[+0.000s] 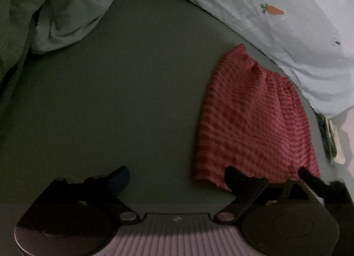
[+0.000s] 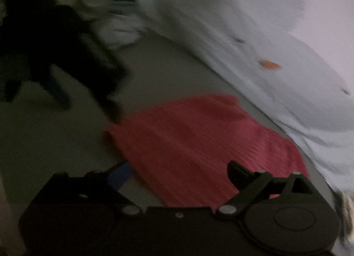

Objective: Fold clothes

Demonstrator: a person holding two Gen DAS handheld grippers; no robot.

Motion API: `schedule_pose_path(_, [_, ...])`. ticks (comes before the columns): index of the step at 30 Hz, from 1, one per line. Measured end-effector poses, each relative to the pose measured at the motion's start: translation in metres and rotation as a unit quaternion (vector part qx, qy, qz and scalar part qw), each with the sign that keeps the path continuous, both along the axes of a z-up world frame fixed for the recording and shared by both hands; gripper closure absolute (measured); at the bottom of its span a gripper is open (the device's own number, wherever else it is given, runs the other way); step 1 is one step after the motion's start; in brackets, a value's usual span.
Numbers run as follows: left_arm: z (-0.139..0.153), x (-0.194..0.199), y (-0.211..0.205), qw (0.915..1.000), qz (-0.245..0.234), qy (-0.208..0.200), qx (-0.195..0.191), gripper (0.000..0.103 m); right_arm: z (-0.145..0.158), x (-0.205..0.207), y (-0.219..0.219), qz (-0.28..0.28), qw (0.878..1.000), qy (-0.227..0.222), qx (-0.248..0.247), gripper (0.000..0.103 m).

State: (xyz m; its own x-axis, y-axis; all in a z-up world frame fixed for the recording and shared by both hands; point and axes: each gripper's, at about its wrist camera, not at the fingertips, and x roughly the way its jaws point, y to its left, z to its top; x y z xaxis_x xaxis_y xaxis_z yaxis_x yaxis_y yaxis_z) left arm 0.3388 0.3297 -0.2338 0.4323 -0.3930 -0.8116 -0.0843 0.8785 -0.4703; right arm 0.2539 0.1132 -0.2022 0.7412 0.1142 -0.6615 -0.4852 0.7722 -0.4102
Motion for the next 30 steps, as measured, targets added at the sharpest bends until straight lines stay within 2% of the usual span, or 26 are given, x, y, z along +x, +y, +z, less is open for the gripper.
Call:
schedule_pose_path(2, [-0.001, 0.005, 0.007, 0.9997, 0.005, 0.001, -0.022, 0.01, -0.005, 0.003, 0.019, 0.029, 0.999, 0.014, -0.003, 0.017])
schedule_pose_path(4, [-0.005, 0.009, 0.02, 0.9977, 0.024, 0.008, -0.062, 0.009, -0.01, 0.007, 0.033, 0.044, 0.999, 0.025, -0.011, 0.019])
schedule_pose_path(5, [-0.007, 0.01, 0.027, 0.9959, 0.035, 0.013, -0.082, 0.009, -0.011, 0.009, 0.04, 0.049, 0.998, 0.03, -0.013, 0.024])
schedule_pose_path(8, [-0.015, 0.008, 0.043, 0.9881, 0.059, 0.02, -0.141, 0.009, -0.014, 0.017, 0.048, 0.041, 0.998, 0.037, -0.006, 0.036])
schedule_pose_path(11, [-0.019, 0.003, 0.051, 0.9828, 0.07, 0.015, -0.17, 0.009, -0.019, 0.027, 0.049, 0.021, 0.999, 0.047, -0.009, 0.043])
schedule_pose_path(14, [-0.018, 0.003, 0.05, 0.9822, 0.065, 0.011, -0.176, 0.005, -0.023, 0.031, 0.051, 0.008, 0.999, 0.048, -0.001, 0.042])
schedule_pose_path(17, [-0.014, 0.006, 0.042, 0.9853, 0.051, 0.008, -0.163, 0.0, -0.028, 0.024, 0.055, 0.013, 0.999, 0.029, -0.01, 0.039])
schedule_pose_path(18, [-0.013, 0.007, 0.039, 0.9868, 0.048, 0.007, -0.154, 0.0, -0.028, 0.023, 0.052, 0.016, 0.999, 0.034, 0.001, 0.041])
schedule_pose_path(19, [-0.011, 0.007, 0.037, 0.9882, 0.045, 0.006, -0.146, 0.0, -0.027, 0.023, 0.05, 0.019, 0.999, 0.039, 0.012, 0.045])
schedule_pose_path(20, [-0.009, 0.006, 0.036, 0.9894, 0.041, 0.005, -0.139, 0.0, -0.027, 0.022, 0.048, 0.021, 0.999, 0.044, 0.024, 0.057])
schedule_pose_path(21, [-0.008, 0.006, 0.035, 0.9902, 0.038, 0.004, -0.134, 0.0, -0.026, 0.021, 0.045, 0.023, 0.998, 0.049, 0.033, 0.077])
schedule_pose_path(23, [-0.007, 0.006, 0.034, 0.9901, 0.04, 0.003, -0.134, 0.0, -0.025, 0.02, 0.042, 0.014, 0.997, 0.06, 0.04, 0.102])
schedule_pose_path(26, [-0.008, 0.007, 0.037, 0.9883, 0.051, 0.009, -0.143, 0.0, -0.019, 0.02, 0.033, -0.005, 0.995, 0.076, 0.063, 0.102])
schedule_pose_path(30, [-0.006, 0.009, 0.036, 0.9876, 0.059, 0.023, -0.144, 0.0, 0.008, 0.024, 0.001, -0.069, 0.981, 0.085, 0.158, 0.102])
